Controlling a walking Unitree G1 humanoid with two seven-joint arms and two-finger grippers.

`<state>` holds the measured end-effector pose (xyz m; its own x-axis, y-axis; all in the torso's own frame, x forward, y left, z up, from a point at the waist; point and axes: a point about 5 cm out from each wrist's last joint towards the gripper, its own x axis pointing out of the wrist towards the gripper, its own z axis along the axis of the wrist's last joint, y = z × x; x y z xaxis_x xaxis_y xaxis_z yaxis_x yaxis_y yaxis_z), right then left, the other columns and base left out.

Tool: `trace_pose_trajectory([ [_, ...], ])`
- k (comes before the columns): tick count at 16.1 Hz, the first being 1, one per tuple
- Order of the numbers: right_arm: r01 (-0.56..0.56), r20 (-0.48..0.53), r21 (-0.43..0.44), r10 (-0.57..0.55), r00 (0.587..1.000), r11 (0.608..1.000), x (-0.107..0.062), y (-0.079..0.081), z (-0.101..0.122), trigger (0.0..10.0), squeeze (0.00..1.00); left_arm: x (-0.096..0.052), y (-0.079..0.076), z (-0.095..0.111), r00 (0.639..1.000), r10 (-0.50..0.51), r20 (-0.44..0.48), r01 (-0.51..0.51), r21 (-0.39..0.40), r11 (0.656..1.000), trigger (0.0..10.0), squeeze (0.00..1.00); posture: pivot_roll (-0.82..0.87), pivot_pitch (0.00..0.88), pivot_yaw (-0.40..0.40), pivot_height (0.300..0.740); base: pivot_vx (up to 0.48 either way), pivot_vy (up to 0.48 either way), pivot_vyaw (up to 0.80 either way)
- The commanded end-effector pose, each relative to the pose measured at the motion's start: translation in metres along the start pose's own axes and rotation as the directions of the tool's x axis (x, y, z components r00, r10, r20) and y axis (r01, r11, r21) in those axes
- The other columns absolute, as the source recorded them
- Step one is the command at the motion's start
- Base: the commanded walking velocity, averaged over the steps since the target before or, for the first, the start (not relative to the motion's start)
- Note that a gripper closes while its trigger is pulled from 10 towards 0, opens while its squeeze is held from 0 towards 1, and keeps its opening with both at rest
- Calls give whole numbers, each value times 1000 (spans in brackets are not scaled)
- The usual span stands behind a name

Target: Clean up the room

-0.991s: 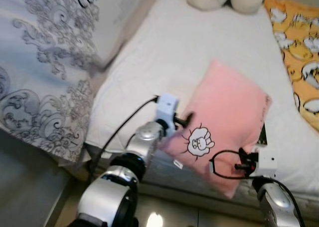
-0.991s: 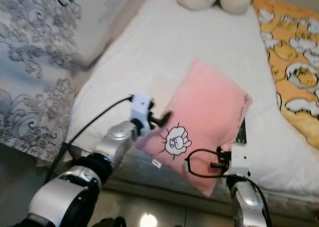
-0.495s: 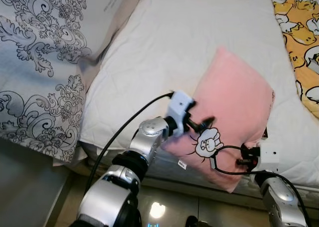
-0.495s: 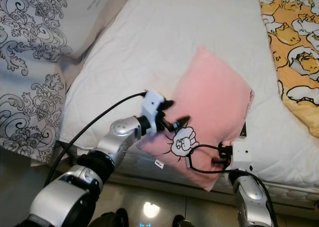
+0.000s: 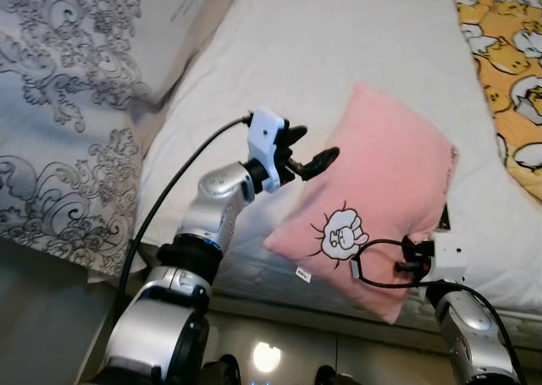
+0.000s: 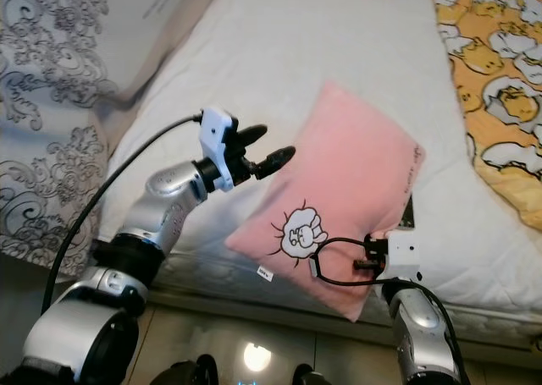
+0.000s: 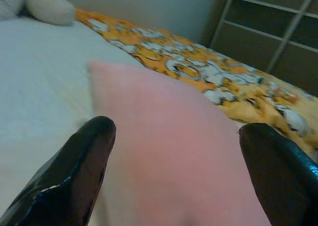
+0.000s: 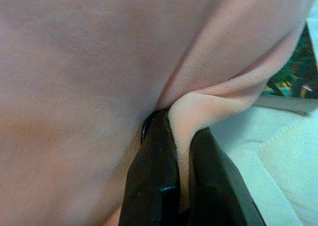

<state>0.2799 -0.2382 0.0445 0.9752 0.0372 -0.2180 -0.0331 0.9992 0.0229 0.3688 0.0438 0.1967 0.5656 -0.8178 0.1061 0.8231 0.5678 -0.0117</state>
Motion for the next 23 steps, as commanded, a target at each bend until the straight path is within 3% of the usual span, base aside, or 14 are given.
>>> trace_pose_trajectory([
  [1,-1,-55,11,2,998,1000,-2,2,-11,10000,0,4,-17,-18,994,-78,-73,77,-17,997,10000,1000,40,227,-5,740,0,0,0],
  [2,-6,-56,13,7,998,1000,-1,5,-11,10000,0,7,-33,-45,975,-125,-181,123,-21,992,10000,1000,37,224,-5,740,0,0,0],
  [3,-9,-56,14,10,998,1000,0,6,-11,10000,0,11,-45,-64,964,-103,-244,102,-17,995,10000,1000,37,222,-6,740,0,0,0],
  [5,-20,-58,3,20,998,1000,-1,7,-12,10000,0,17,-64,-90,935,-7,-354,45,102,994,10000,1000,36,224,-4,740,0,0,0],
  [6,-22,-58,0,22,998,1000,-1,8,-12,10000,0,18,-61,-98,912,118,-394,-45,190,981,10000,1000,23,226,0,740,0,0,0],
  [7,-22,-56,-5,21,998,1000,-2,8,-12,10000,0,17,-55,-101,884,223,-411,-139,226,964,10000,184,16,227,1,740,0,0,0],
  [8,-22,-56,-8,21,998,1000,-3,8,-13,10000,0,15,-43,-97,852,356,-384,-252,296,921,10000,0,6,225,2,740,0,0,0],
  [10,-22,-58,-14,21,998,1000,-6,7,-14,10000,0,20,-41,-87,867,378,-324,-290,289,912,10000,0,1,224,6,740,0,0,0],
  [11,-20,-60,-14,19,998,1000,-7,6,-16,10000,0,22,-45,-87,872,368,-323,-273,303,913,10000,0,8,222,6,740,0,0,0],
  [12,-16,-64,-12,15,998,1000,-8,6,-17,10000,0,21,-50,-96,862,345,-373,-258,263,930,10000,0,7,222,7,740,0,0,0],
  [13,-15,-63,-10,14,998,1000,-8,6,-16,10000,0,19,-52,-103,845,343,-411,-276,213,937,0,0,6,218,6,740,0,0,0],
  [17,-16,-49,9,17,999,1000,-11,4,-11,10000,0,15,-45,-105,831,348,-435,-318,143,937,0,0,0,213,4,740,0,0,0],
  [23,-38,-32,46,39,999,998,-9,14,-6,10000,0,13,-43,-105,843,330,-424,-244,246,938,0,0,-3,207,10,740,0,0,0],
])
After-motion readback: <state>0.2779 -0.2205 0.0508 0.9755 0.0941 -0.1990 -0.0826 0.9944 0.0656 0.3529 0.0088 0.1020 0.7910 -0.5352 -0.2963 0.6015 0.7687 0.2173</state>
